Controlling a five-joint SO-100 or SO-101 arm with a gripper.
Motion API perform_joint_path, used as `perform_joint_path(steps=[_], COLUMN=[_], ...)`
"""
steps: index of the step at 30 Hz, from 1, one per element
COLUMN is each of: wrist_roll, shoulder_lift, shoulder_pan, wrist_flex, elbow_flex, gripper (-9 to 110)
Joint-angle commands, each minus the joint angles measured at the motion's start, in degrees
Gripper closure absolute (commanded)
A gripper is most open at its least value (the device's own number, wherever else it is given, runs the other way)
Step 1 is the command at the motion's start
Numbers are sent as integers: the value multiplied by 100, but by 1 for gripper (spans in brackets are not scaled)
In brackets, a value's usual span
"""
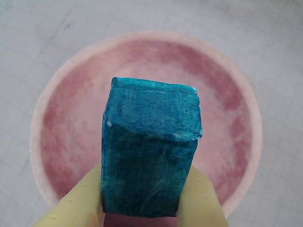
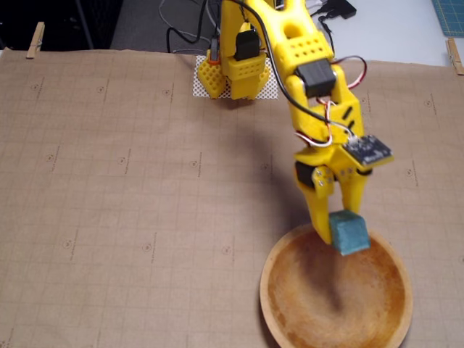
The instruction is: Grasp a blue block and put it in the bowl.
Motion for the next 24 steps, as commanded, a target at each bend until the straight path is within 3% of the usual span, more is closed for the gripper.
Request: perform_joint_path(steps=[1, 24], wrist_roll=[53, 53], shoulder_lift=[-308, -2918], shoulder_pan=[26, 44], wrist_flex=[-141, -53], elbow_flex=[-1046, -3103], gripper=[104, 103])
